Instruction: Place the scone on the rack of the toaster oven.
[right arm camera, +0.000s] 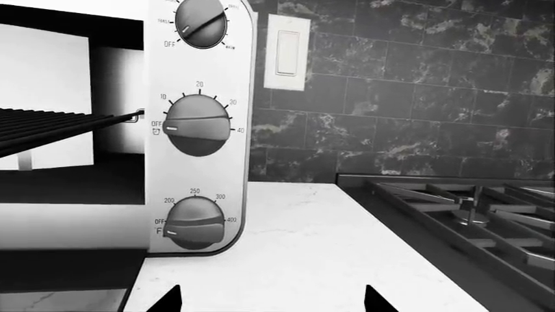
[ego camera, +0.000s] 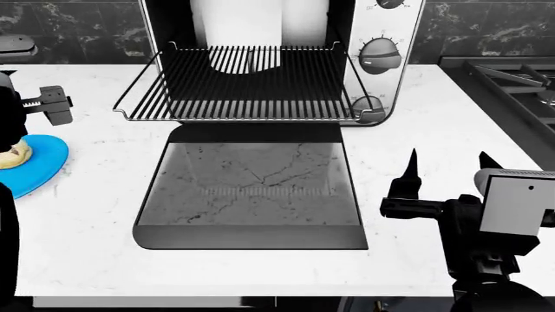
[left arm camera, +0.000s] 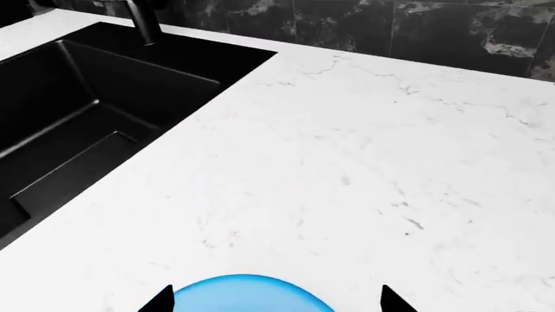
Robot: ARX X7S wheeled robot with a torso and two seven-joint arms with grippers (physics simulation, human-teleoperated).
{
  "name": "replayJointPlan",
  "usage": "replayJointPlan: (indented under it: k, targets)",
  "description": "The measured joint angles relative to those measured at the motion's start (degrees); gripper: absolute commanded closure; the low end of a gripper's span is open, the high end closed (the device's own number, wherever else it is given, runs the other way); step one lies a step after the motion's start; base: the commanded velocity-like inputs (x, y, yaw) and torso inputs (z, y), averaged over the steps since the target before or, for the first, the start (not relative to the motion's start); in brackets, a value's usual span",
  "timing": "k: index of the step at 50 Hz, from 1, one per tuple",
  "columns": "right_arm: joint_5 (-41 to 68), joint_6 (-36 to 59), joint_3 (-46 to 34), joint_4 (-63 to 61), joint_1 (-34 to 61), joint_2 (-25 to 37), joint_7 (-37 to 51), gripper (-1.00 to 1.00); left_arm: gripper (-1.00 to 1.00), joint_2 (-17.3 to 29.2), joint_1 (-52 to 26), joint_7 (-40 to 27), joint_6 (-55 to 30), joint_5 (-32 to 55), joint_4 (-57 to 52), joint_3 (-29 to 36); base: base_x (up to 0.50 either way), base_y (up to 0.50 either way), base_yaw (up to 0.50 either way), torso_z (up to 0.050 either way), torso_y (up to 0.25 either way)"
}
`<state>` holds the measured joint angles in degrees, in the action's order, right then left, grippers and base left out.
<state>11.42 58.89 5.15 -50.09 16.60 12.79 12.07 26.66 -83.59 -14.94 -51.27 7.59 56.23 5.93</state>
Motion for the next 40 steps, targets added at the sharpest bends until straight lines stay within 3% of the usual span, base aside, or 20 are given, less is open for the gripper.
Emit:
replayJointPlan:
  k: [13, 40]
  targets:
    - [0.4, -0.1, 0.0, -0.1, -0.3, 0.2, 0.4, -1.00, -1.00, 1.0, -2.8, 1.2, 2.0, -1.2, 7.4, 1.3, 0.00, 0.00, 0.00, 0.000, 0.000]
    - [1.1, -1.1, 0.0, 0.2, -1.1, 0.6, 1.0, -1.00, -1.00, 4.1, 6.1, 1.4, -9.1, 1.7, -9.6, -1.9, 0.00, 0.00, 0.00, 0.000, 0.000]
